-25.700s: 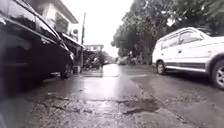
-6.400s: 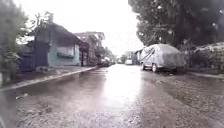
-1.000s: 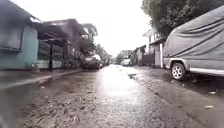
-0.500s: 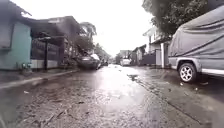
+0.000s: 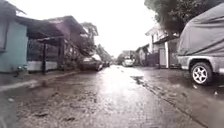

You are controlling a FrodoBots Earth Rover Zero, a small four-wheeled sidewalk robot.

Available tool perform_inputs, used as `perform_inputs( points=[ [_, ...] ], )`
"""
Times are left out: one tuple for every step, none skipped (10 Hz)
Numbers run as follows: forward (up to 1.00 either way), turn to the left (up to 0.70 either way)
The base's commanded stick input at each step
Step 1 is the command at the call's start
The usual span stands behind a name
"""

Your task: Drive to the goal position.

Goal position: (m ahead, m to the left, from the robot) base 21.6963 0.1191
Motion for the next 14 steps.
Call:
perform_inputs(
  points=[
    [1.00, 0.00],
    [1.00, 0.00],
    [1.00, 0.00],
    [1.00, 0.00],
    [1.00, 0.00],
    [1.00, 0.00],
    [1.00, 0.00],
    [1.00, 0.00],
    [1.00, 0.00],
    [1.00, 0.00],
    [1.00, 0.00],
    [1.00, 0.00],
    [1.00, 0.00],
    [1.00, 0.00]
  ],
)
